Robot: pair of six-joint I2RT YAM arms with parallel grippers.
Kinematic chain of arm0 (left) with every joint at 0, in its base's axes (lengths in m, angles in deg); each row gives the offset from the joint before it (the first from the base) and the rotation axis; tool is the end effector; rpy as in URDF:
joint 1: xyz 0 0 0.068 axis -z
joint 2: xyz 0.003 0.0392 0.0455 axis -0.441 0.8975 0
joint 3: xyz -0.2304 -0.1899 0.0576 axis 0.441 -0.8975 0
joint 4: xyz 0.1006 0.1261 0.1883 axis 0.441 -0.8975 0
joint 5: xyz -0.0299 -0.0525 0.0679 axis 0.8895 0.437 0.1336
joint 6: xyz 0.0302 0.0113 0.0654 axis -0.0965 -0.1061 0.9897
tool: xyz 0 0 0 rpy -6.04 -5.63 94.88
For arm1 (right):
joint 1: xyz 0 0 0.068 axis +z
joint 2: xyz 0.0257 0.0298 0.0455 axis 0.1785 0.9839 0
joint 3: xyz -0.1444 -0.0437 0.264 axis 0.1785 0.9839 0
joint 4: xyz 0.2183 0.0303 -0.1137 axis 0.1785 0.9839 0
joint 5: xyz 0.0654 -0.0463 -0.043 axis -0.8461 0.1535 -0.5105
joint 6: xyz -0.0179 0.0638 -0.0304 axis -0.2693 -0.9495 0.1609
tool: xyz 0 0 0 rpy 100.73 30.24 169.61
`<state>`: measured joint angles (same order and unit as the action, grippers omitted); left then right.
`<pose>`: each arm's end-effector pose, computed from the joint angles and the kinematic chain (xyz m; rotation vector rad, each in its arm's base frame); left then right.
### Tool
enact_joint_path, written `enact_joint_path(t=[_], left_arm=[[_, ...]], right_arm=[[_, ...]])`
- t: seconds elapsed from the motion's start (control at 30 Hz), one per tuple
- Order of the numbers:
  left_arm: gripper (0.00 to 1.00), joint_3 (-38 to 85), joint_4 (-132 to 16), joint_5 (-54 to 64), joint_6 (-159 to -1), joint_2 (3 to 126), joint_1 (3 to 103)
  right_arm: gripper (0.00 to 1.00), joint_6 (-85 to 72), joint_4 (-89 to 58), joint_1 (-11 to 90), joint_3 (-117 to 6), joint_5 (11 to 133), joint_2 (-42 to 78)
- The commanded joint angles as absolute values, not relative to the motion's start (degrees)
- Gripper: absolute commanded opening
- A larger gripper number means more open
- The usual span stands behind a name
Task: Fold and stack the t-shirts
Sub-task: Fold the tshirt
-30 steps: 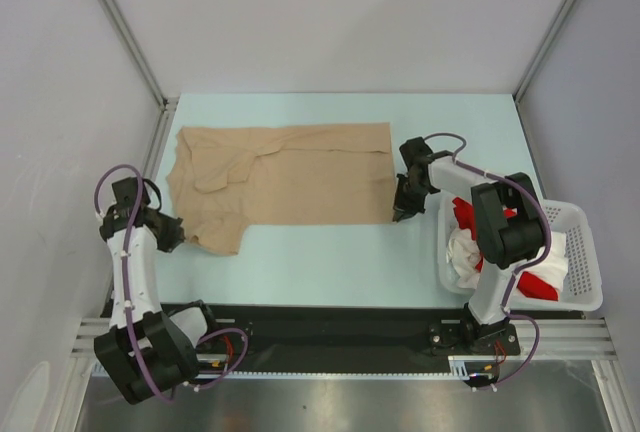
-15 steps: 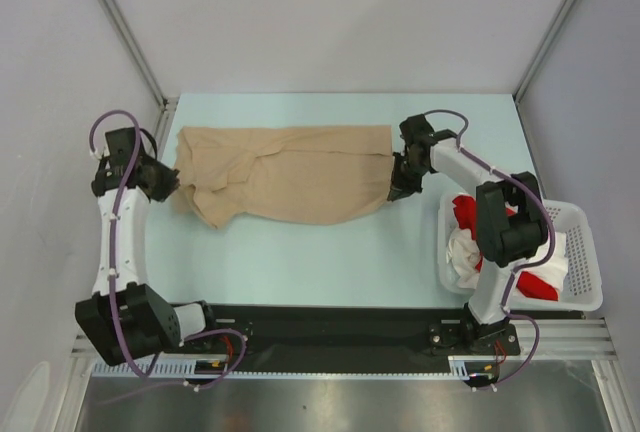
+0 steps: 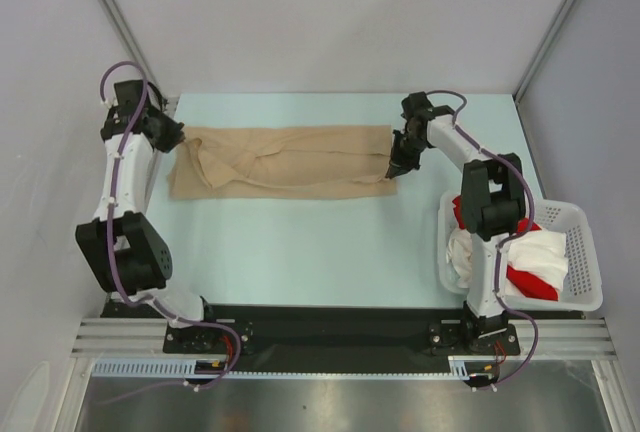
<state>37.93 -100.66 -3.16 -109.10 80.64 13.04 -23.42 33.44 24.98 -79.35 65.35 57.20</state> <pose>0.3491 0.0815 0.3526 -1.0820 2.1202 -0.2296 0.4317 0.1283 0.2177 0.1699 2.8570 0.4900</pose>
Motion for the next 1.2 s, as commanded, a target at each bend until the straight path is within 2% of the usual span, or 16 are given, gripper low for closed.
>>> enact_joint_path(t=[0.0,0.4,1.17], left_arm=[[0.0,44.7,-97.2,-1.8,-108.7,84.1,13.4],[0.0,59.1,-96.2,0.8,-109.5,99.2,13.6],[0.0,68.7,-95.1,4.4,-110.6,110.5,13.9]], right_arm=[[0.0,-22.7,36.8,24.3,-86.0,65.3,60.2],[0.0,-24.6,41.1,23.1,-102.1,64.8,71.2],[0.0,-27.6,40.7,21.8,-105.2,64.3,74.6]])
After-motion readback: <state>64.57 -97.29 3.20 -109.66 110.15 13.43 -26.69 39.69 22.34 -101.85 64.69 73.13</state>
